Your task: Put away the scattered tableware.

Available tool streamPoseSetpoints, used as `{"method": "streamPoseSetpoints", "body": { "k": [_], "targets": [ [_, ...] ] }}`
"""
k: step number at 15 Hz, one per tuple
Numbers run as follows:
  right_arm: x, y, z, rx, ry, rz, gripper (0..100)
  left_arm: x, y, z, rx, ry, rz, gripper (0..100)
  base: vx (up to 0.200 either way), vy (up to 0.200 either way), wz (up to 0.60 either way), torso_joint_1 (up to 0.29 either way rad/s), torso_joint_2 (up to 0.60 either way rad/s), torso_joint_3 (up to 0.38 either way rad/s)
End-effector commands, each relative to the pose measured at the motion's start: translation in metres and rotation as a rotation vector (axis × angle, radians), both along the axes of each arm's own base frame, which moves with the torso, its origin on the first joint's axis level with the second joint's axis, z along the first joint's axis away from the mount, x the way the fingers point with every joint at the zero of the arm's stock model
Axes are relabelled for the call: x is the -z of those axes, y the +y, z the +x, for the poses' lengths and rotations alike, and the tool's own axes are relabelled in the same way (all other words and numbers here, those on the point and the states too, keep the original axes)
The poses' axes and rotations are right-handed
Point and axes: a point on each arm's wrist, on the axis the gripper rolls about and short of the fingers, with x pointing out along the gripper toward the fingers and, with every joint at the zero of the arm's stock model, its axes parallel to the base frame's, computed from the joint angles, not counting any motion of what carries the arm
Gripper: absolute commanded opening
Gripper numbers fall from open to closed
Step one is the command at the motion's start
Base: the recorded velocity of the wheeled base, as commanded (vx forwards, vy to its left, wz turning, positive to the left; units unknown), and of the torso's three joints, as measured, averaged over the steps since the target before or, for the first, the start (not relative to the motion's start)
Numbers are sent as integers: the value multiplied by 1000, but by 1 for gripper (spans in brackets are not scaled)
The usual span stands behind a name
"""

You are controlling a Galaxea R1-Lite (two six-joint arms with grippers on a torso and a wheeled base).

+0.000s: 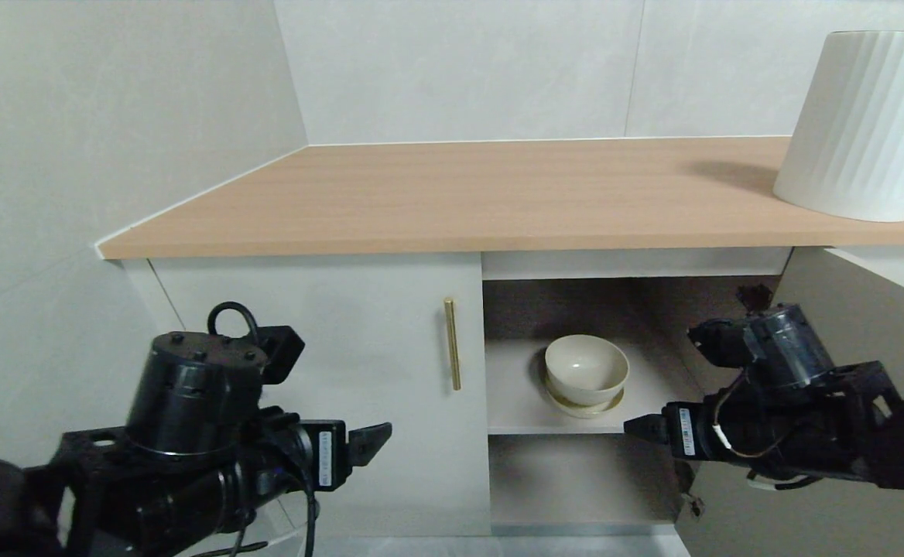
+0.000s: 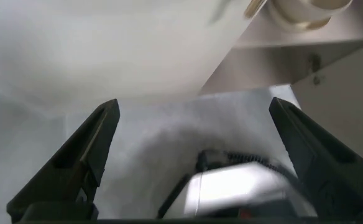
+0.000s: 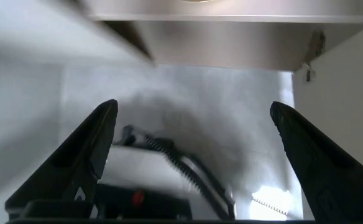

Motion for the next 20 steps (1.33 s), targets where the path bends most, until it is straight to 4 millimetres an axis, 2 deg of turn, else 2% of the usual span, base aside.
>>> {"method": "streamPoseSetpoints", "body": {
  "k": [1,4,8,12,20],
  "targets": [
    [-36,-5,-48,-83,-59,33,100,-26,19,-25,-8,-69,-49,100,0,0,0,0,0,0],
    [-33,-3,-58,-75,-23,-27,100,-17,18,-24,17,-27,-44,100,0,0,0,0,0,0],
    [-31,-1,-55,-66,-21,-37,100,-15,14,-21,27,-20,-38,100,0,0,0,0,0,0],
    [-29,1,-53,-66,-12,-43,100,-3,4,-17,40,23,4,100,-200,0,0,6,-1,-2],
    [-27,0,-54,-65,-6,-48,100,-3,4,-17,42,23,4,100,-200,0,0,2,-1,3]
  ]
}}
